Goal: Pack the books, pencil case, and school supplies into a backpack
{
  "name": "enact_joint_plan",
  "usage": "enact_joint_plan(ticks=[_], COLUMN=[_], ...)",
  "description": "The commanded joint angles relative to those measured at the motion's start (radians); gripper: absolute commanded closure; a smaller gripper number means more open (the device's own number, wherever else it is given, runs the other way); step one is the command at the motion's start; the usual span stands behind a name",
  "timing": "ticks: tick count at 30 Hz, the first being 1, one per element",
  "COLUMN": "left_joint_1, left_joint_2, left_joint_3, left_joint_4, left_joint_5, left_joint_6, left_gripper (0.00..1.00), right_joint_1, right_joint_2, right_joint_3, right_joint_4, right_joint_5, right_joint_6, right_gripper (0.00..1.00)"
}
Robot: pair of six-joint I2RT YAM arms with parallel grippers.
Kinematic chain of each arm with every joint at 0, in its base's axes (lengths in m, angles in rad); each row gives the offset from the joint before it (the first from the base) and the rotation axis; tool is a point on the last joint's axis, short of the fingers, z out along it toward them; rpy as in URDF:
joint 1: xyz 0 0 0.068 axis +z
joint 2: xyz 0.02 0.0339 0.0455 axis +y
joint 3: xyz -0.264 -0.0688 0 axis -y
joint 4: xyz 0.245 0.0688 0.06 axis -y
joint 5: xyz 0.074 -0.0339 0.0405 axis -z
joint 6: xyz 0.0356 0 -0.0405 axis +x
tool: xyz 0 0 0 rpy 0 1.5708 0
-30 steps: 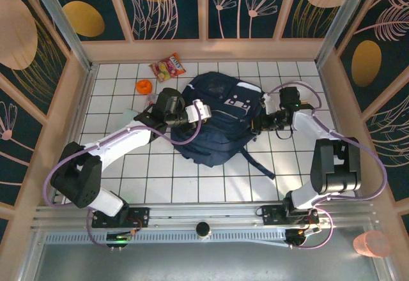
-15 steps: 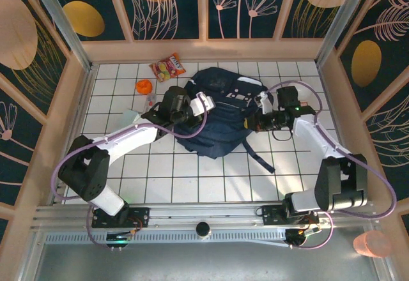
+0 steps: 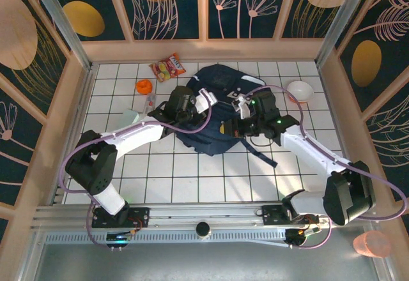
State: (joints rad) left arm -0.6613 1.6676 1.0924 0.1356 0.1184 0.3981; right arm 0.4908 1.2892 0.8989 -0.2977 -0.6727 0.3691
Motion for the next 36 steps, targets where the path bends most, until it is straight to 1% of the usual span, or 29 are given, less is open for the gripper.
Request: enact_joint_plan(ticks=[1,3,6,7,10,11,12,13,14,16,19,21,25,27,30,33,36], left_joint_1=[-0.005,-0.009,-0.017,-0.016,-0.016,-0.016,-0.015,-0.014,-0.014,-0.012,-0.012,-0.011,-0.012,-0.012,-0.011,-0.012,-0.012], left_joint_2=[-0.013,-0.048,-0.099,-0.111,-0.133,-0.132,-0.129,-0.126,-0.124,-0.125,-0.127,-0.127,-0.127,-0.126,-0.128,-0.127,-0.122], left_joint_3=[0.043,0.013,-0.048,-0.07,-0.149,-0.161,-0.164,-0.164,-0.164,-0.168,-0.177,-0.177,-0.175,-0.168,-0.164,-0.164,-0.161], left_joint_4=[0.123,0.131,0.155,0.172,0.254,0.27,0.28,0.285,0.292,0.317,0.354,0.361,0.363,0.356,0.352,0.357,0.356], left_joint_5=[-0.028,-0.001,0.024,0.032,0.026,0.024,0.026,0.035,0.049,0.077,0.119,0.145,0.176,0.187,0.214,0.258,0.29], left_joint_6=[-0.104,-0.144,-0.19,-0.202,-0.215,-0.217,-0.219,-0.219,-0.222,-0.222,-0.22,-0.214,-0.199,-0.188,-0.177,-0.163,-0.15], left_gripper=[1.0,1.0,1.0,1.0,1.0,1.0,1.0,1.0,1.0,1.0,1.0,1.0,1.0,1.0,1.0,1.0,1.0], right_joint_1=[0.045,0.023,0.022,0.022,0.008,-0.009,-0.034,-0.059,-0.094,-0.17,-0.268,-0.301,-0.305,-0.305,-0.304,-0.302,-0.299], right_joint_2=[-0.055,-0.055,-0.038,-0.036,-0.053,-0.063,-0.079,-0.096,-0.124,-0.18,-0.25,-0.269,-0.269,-0.271,-0.255,-0.229,-0.209], right_joint_3=[-0.027,-0.037,-0.033,-0.027,-0.008,0.0,0.004,0.002,-0.009,-0.043,-0.124,-0.192,-0.281,-0.294,-0.292,-0.303,-0.336], right_joint_4=[0.076,0.08,0.077,0.068,0.016,-0.009,-0.033,-0.052,-0.065,-0.067,-0.001,0.1,0.323,0.383,0.394,0.445,0.557], right_joint_5=[-0.085,-0.09,-0.127,-0.131,-0.125,-0.125,-0.124,-0.125,-0.126,-0.13,-0.134,-0.162,-0.178,-0.158,-0.134,-0.133,-0.117], right_joint_6=[0.082,0.085,0.083,0.083,0.061,0.059,0.059,0.06,0.07,0.111,0.225,0.348,0.533,0.574,0.597,0.637,0.72], right_gripper=[1.0,1.0,1.0,0.98,0.83,0.75,0.64,0.58,0.55,0.53,0.44,0.42,0.41,0.39,0.35,0.34,0.32])
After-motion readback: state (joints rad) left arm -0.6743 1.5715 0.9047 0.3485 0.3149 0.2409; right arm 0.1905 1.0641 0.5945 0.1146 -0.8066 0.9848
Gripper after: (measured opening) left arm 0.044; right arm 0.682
